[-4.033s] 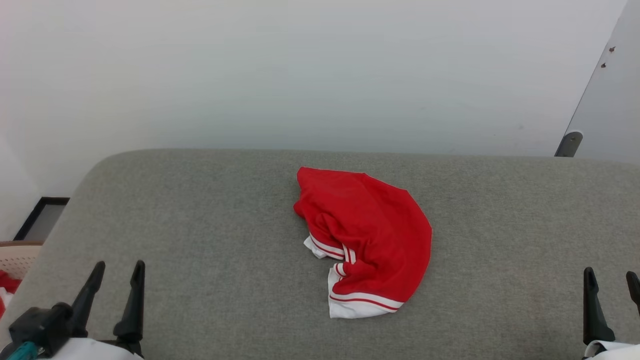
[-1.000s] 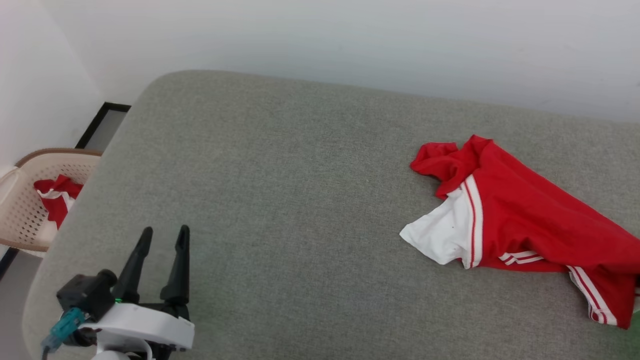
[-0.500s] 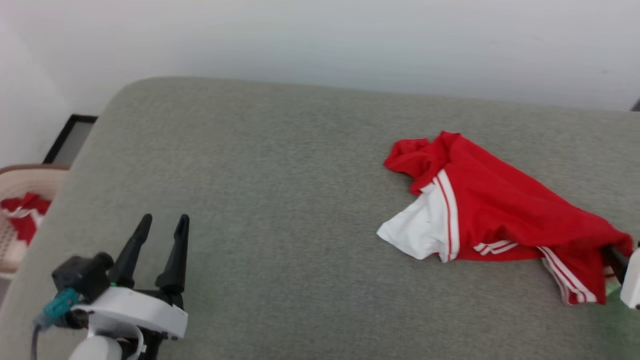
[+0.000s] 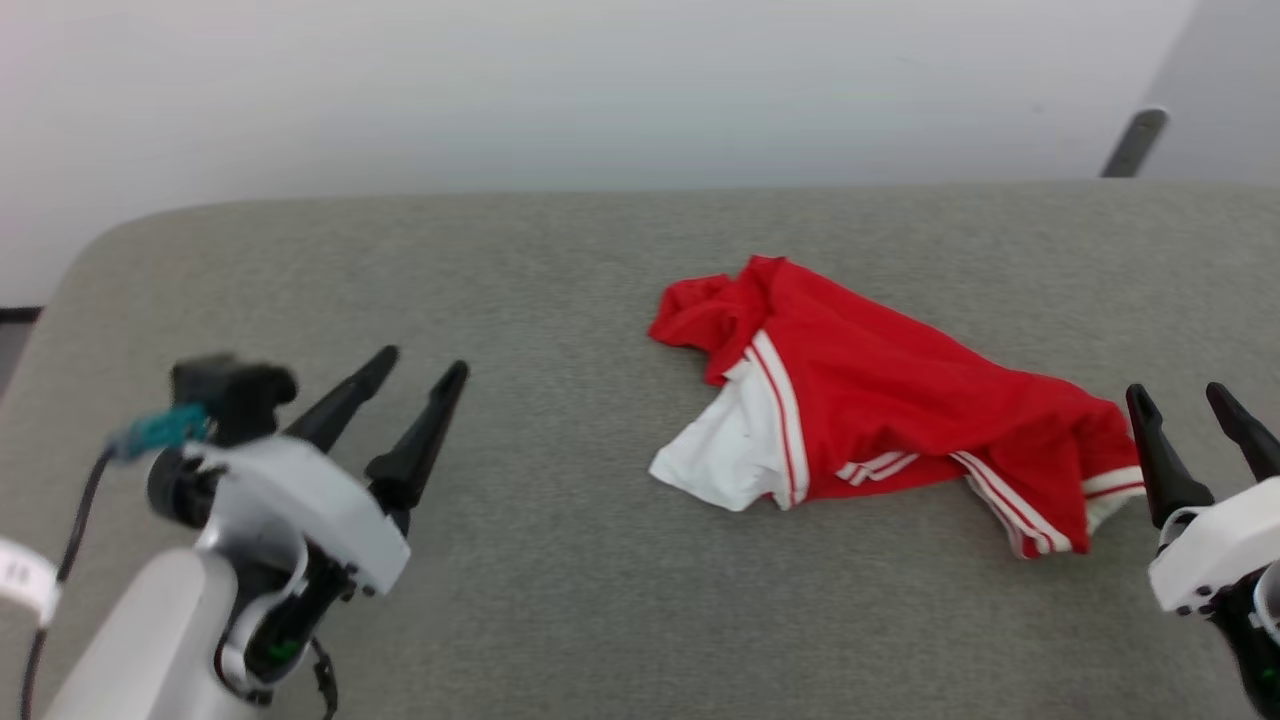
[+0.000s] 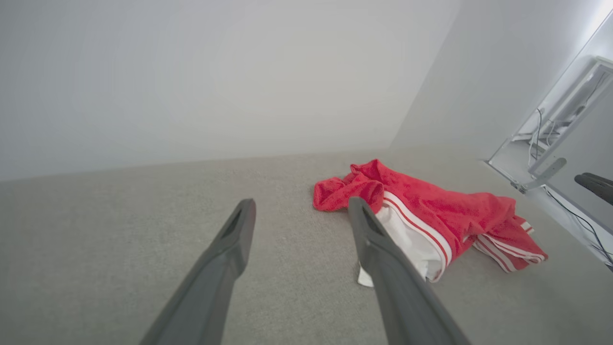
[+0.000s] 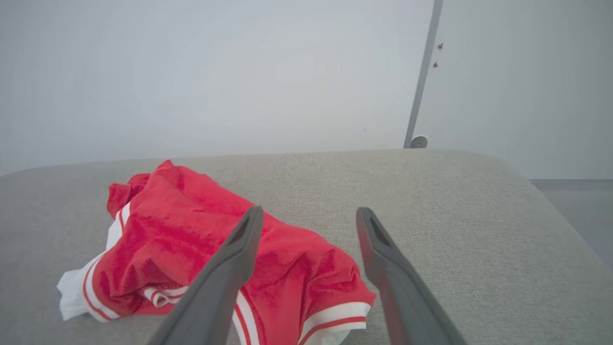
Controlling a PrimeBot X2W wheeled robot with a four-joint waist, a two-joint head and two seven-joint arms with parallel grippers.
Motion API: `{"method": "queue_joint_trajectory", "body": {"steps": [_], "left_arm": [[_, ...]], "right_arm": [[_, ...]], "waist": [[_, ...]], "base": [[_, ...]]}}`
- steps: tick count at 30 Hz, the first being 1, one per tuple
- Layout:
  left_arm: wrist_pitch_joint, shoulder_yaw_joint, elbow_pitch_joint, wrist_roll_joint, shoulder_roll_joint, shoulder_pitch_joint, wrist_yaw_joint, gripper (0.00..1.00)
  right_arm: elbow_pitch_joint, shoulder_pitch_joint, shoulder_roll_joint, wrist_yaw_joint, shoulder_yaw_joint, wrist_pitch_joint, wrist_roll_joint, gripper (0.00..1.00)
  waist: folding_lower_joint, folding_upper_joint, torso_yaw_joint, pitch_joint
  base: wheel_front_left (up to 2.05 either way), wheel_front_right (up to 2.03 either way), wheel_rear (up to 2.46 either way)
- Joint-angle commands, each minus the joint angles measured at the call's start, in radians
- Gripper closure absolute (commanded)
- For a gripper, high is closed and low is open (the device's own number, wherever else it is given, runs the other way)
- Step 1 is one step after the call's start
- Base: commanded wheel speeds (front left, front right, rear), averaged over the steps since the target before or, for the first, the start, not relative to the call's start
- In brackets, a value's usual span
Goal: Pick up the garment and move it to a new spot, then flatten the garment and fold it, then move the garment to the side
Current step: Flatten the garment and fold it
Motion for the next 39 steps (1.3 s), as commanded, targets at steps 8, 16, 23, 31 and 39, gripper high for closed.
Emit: {"method": "queue_joint_trajectory", "body": {"steps": [8,16,23,31,39], "left_arm": [[0.286,-0.139,0.039,-0.193,0.038,-0.189,-0.002,0.0],[0.486,-0.217,0.188,-0.287,0.034,-0.28,-0.002,0.0],[0.567,-0.249,0.298,-0.32,0.018,-0.306,0.0,0.0],[0.577,-0.312,0.419,-0.263,0.016,-0.337,0.0,0.0],[0.568,-0.374,0.516,-0.266,-0.018,-0.338,0.0,1.0]], "right_arm": [[-0.135,0.065,0.11,-0.001,-0.026,-0.185,-0.107,0.0],[-0.149,0.077,0.185,-0.001,-0.033,-0.322,-0.135,0.0],[-0.122,0.055,0.206,-0.001,-0.031,-0.349,-0.13,0.0],[-0.108,0.023,0.214,-0.001,-0.025,-0.365,-0.116,0.0],[-0.101,0.002,0.217,-0.001,-0.032,-0.378,-0.114,0.0]], "waist": [[0.0,0.0,-0.149,0.057],[0.0,0.0,-0.241,0.1],[0.0,0.0,-0.294,0.134],[0.0,0.0,-0.323,0.178],[0.0,0.0,-0.32,0.192]], "base": [[0.0,0.0,0.0],[0.0,0.0,0.0],[0.0,0.0,0.0],[0.0,0.0,0.0],[0.0,0.0,0.0]]}}
